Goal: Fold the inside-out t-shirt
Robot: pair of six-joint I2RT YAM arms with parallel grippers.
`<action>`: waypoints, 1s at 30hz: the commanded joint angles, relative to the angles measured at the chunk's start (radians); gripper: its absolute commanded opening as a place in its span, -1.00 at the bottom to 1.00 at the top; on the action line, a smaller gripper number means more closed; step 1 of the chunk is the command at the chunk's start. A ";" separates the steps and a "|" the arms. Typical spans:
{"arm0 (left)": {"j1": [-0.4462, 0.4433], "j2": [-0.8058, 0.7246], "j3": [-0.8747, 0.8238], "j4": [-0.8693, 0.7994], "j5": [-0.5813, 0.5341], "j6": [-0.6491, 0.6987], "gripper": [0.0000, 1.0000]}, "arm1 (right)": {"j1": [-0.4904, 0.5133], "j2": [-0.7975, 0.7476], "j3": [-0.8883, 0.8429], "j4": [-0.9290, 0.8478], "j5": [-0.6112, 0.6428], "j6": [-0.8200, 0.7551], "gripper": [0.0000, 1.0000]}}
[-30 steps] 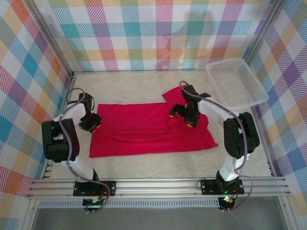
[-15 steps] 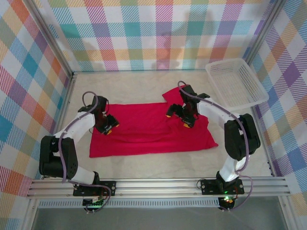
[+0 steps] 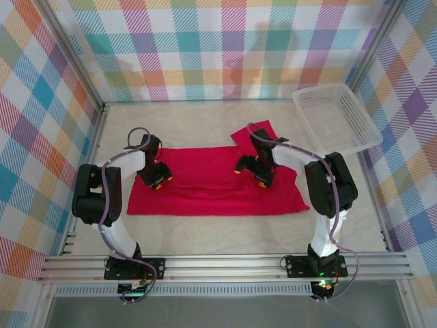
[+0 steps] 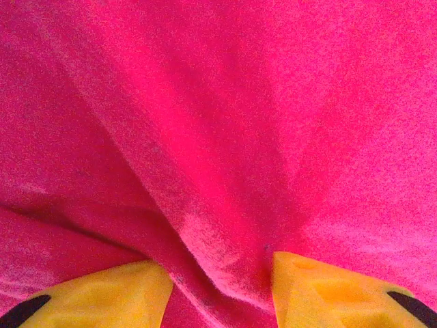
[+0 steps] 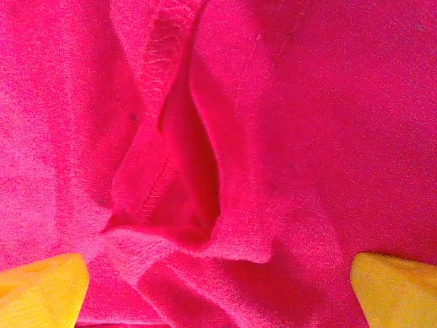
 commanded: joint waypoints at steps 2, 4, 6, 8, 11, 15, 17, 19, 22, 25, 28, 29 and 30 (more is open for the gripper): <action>0.018 0.009 -0.152 0.004 0.002 0.027 -0.10 | 0.016 0.002 -0.189 0.004 0.014 0.050 1.00; 0.027 -0.063 -0.205 -0.034 -0.019 0.028 -0.09 | 0.032 -0.059 -0.264 -0.009 0.025 0.073 0.99; 0.046 -0.136 -0.245 -0.073 -0.022 0.040 -0.09 | 0.057 -0.126 -0.332 -0.022 0.036 0.098 1.00; 0.058 -0.189 -0.263 -0.097 -0.013 0.041 -0.07 | 0.075 -0.180 -0.368 -0.034 0.039 0.116 0.99; 0.059 -0.226 -0.240 -0.119 0.004 0.038 -0.06 | 0.082 -0.241 -0.349 -0.071 0.052 0.123 0.99; 0.060 -0.211 -0.117 -0.167 0.004 0.044 -0.04 | 0.081 -0.277 -0.174 -0.163 0.131 0.037 0.99; 0.059 -0.188 -0.007 -0.189 -0.004 0.049 0.00 | 0.070 -0.256 -0.056 -0.196 0.194 -0.034 0.99; 0.060 -0.149 0.101 -0.194 -0.010 0.055 0.08 | 0.041 -0.203 0.057 -0.234 0.242 -0.093 0.99; 0.060 -0.034 0.273 -0.214 -0.026 0.062 0.11 | -0.020 -0.077 0.230 -0.282 0.293 -0.171 0.99; 0.062 0.125 0.450 -0.275 -0.064 0.076 0.08 | -0.072 0.081 0.409 -0.334 0.334 -0.222 0.99; 0.072 0.263 0.596 -0.324 -0.081 0.089 0.06 | -0.108 0.221 0.578 -0.374 0.374 -0.257 0.99; 0.077 0.305 0.639 -0.340 -0.084 0.095 0.05 | -0.116 0.263 0.630 -0.382 0.391 -0.268 1.00; 0.082 0.338 0.676 -0.358 -0.089 0.098 0.04 | -0.125 0.293 0.671 -0.388 0.400 -0.277 0.99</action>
